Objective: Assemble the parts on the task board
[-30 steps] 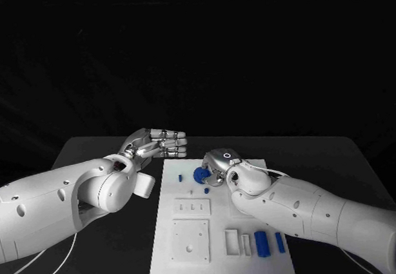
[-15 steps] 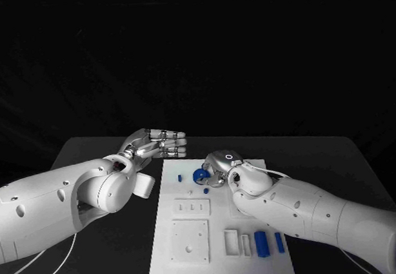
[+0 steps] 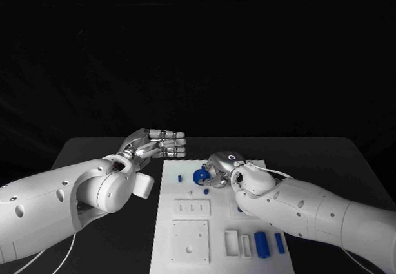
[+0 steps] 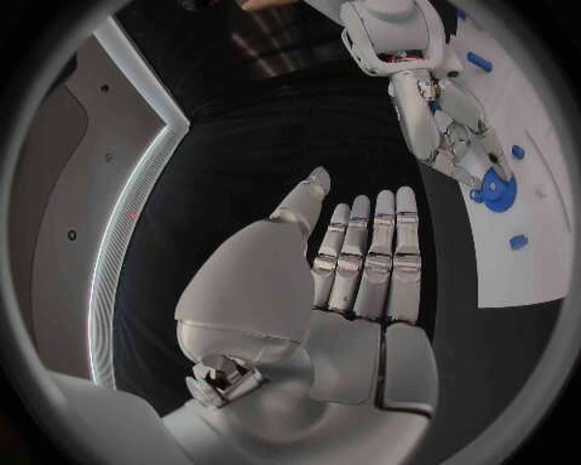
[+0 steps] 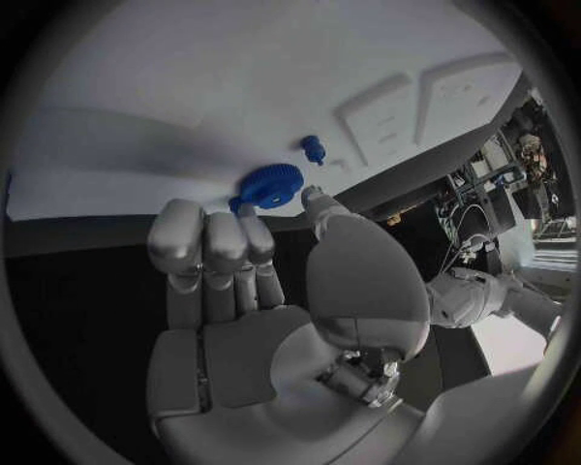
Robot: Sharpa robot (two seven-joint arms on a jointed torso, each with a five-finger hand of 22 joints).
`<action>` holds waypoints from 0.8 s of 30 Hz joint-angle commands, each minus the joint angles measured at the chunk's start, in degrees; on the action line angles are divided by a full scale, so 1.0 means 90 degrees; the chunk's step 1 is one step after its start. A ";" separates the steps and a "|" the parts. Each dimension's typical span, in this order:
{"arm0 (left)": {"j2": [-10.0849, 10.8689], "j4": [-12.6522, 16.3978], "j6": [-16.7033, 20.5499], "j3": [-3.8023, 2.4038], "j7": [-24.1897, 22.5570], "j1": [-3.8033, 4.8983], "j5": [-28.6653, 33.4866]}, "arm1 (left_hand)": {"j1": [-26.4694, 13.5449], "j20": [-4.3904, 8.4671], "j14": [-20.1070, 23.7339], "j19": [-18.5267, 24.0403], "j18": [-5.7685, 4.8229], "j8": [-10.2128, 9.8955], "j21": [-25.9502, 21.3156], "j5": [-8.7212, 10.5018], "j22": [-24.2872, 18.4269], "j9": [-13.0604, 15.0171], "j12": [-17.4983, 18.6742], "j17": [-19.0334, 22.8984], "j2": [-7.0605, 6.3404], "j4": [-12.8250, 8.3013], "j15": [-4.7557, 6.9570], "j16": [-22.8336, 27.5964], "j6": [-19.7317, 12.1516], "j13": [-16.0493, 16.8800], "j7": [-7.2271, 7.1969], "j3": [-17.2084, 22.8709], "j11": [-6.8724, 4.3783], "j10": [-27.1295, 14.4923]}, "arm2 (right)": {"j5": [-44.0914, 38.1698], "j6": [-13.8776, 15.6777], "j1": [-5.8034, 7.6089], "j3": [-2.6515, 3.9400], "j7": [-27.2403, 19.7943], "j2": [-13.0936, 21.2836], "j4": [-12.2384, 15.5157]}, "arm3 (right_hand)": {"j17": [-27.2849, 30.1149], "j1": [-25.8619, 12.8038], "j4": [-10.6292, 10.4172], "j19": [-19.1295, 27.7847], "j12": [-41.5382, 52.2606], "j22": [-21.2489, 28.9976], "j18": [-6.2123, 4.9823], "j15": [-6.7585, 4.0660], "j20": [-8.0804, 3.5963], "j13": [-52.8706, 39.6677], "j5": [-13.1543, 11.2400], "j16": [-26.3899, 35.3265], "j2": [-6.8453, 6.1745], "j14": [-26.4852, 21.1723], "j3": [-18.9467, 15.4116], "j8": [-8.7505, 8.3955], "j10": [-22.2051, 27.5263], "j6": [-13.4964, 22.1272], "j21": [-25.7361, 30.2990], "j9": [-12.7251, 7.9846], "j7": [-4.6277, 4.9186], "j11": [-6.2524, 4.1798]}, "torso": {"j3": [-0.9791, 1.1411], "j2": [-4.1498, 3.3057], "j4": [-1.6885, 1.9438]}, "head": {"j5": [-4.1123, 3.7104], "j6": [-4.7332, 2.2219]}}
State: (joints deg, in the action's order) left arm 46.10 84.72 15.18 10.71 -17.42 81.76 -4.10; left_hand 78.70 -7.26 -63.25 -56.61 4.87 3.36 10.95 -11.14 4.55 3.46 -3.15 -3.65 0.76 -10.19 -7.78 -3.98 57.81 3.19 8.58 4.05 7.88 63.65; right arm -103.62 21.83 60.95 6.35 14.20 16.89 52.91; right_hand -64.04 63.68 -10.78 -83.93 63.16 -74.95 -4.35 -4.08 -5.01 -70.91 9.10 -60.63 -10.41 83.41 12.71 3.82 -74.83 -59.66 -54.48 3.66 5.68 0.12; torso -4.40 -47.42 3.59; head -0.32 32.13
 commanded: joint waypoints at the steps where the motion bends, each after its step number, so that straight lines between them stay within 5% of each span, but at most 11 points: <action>1: 0.0021 0.0012 -0.0029 -0.0006 -0.0046 0.0015 -0.0012 | -0.0058 0.0011 0.0046 0.0031 0.0013 0.0021 0.0035 -0.0033 -0.0008 0.0010 -0.0024 0.0002 -0.0022 0.0025 -0.0019 0.0027 -0.0018 0.0009 0.0011 -0.0002 0.0005 -0.0059 | 0.0065 0.0239 -0.0006 -0.0001 -0.0054 0.0131 0.0154 | -0.0001 0.0012 0.0029 -0.0129 0.0006 -0.0749 -0.0033 0.0006 -0.0008 -0.0007 0.0057 -0.0003 0.0022 -0.0002 0.0061 -0.0025 0.0019 -0.0073 -0.0003 -0.0005 -0.0017 -0.0025 | 0.0013 0.0004 -0.0005 | 0.0014 -0.0007; 6: 0.0081 0.0001 -0.0017 -0.0006 -0.0050 0.0030 -0.0012 | -0.0058 0.0011 0.0046 0.0031 0.0013 0.0021 0.0035 -0.0033 -0.0008 0.0010 -0.0024 0.0002 -0.0022 0.0025 -0.0019 0.0027 -0.0018 0.0009 0.0011 -0.0002 0.0005 -0.0059 | 0.0243 0.0801 -0.0006 0.0099 -0.0085 0.0464 0.0560 | -0.0009 0.0066 0.0100 -0.0144 0.0029 -0.0761 -0.0029 0.0002 -0.0011 -0.0020 0.0117 -0.0022 -0.0004 0.0005 0.0125 -0.0024 -0.0006 -0.0085 -0.0060 -0.0005 -0.0019 -0.0030 | 0.0032 0.0007 -0.0063 | 0.0039 -0.0036; 15: 0.0167 -0.0042 -0.0011 -0.0003 -0.0063 0.0044 -0.0008 | -0.0058 0.0011 0.0046 0.0031 0.0013 0.0021 0.0035 -0.0033 -0.0008 0.0010 -0.0024 0.0002 -0.0022 0.0025 -0.0019 0.0027 -0.0018 0.0009 0.0011 -0.0002 0.0005 -0.0059 | 0.0721 0.0896 -0.0013 0.0603 -0.0428 0.1271 0.1315 | 0.0051 0.0169 0.0203 -0.0114 -0.0025 -0.0751 -0.0028 0.0006 -0.0007 0.0016 0.0146 0.0039 -0.0008 -0.0011 -0.0046 -0.0028 0.0025 -0.0099 -0.0024 -0.0007 -0.0018 -0.0028 | 0.0128 0.0038 -0.0192 | 0.0110 -0.0078; 17: 0.0182 -0.0048 -0.0021 -0.0001 -0.0069 0.0044 -0.0007 | -0.0042 0.0013 0.0039 0.0029 0.0014 0.0021 0.0033 -0.0036 -0.0008 0.0010 -0.0024 0.0002 -0.0026 0.0028 -0.0017 0.0026 -0.0011 0.0008 0.0009 -0.0001 0.0002 -0.0050 | 0.0920 0.0812 -0.0026 0.0700 -0.0736 0.1497 0.1437 | 0.0051 0.0536 0.0539 -0.0110 -0.0025 -0.0748 -0.0027 0.0003 -0.0009 0.0016 0.0043 0.0041 0.0012 -0.0009 0.0014 -0.0025 0.0024 -0.0125 -0.0006 -0.0006 -0.0009 -0.0024 | 0.0149 0.0045 -0.0216 | 0.0131 -0.0081; 19: 0.0194 -0.0054 -0.0032 0.0000 -0.0074 0.0044 -0.0005 | -0.0042 0.0013 0.0039 0.0029 0.0014 0.0021 0.0033 -0.0036 -0.0008 0.0010 -0.0024 0.0002 -0.0026 0.0028 -0.0017 0.0026 -0.0011 0.0008 0.0009 -0.0001 0.0002 -0.0050 | 0.1170 0.0697 -0.0042 0.0776 -0.1020 0.1676 0.1500 | 0.0048 0.0973 0.1020 -0.0103 -0.0024 -0.0749 -0.0024 0.0001 -0.0009 0.0014 0.0348 0.0044 0.0121 -0.0012 0.0111 -0.0030 0.0030 -0.0158 -0.0003 -0.0010 0.0016 -0.0017 | 0.0176 0.0053 -0.0249 | 0.0144 -0.0092; 20: 0.0202 -0.0059 -0.0040 0.0001 -0.0077 0.0043 -0.0004 | -0.0042 0.0013 0.0039 0.0029 0.0014 0.0021 0.0033 -0.0036 -0.0008 0.0010 -0.0024 0.0002 -0.0026 0.0028 -0.0017 0.0026 -0.0011 0.0008 0.0009 -0.0001 0.0002 -0.0050 | 0.1350 0.0621 -0.0054 0.0818 -0.1197 0.1785 0.1526 | 0.0051 0.0970 0.1427 -0.0088 -0.0035 -0.0745 -0.0016 0.0012 0.0003 0.0020 0.0336 0.0057 0.0170 -0.0011 0.0300 -0.0033 0.0044 -0.0173 0.0021 -0.0012 0.0025 -0.0010 | 0.0194 0.0059 -0.0271 | 0.0158 -0.0091; 24: 0.0231 -0.0079 -0.0080 0.0005 -0.0084 0.0042 -0.0003 | -0.0042 0.0024 -0.0007 0.0015 0.0015 0.0022 0.0043 -0.0035 -0.0004 0.0011 -0.0023 -0.0001 -0.0013 0.0028 0.0002 0.0016 -0.0002 0.0008 0.0004 0.0013 -0.0015 0.0002 | 0.1974 0.0281 -0.0108 0.0954 -0.1892 0.2170 0.1479 | 0.0021 0.0948 0.2030 -0.0068 -0.0050 -0.0746 -0.0002 0.0024 0.0005 0.0032 0.0827 0.0049 0.0283 -0.0017 0.0197 -0.0032 0.0066 -0.0190 0.0021 -0.0011 0.0024 -0.0003 | 0.0264 0.0069 -0.0346 | 0.0172 -0.0085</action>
State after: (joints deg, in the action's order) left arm 48.18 83.99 15.18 10.80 -17.49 82.05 -4.10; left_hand 78.70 -7.26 -63.25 -56.61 4.87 3.36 10.98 -11.14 4.55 3.46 -3.15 -3.65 0.76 -10.18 -7.78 -3.98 57.81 3.19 8.58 4.05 7.89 63.65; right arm -92.29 27.63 60.19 14.87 4.86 36.05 66.41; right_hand -63.74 72.20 6.82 -83.93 62.93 -74.93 -4.35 -4.08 -5.01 -70.67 15.78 -60.44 -8.30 83.41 14.68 3.82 -74.58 -60.98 -54.26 3.61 5.84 -0.05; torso -2.59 -46.91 1.11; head 1.19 31.35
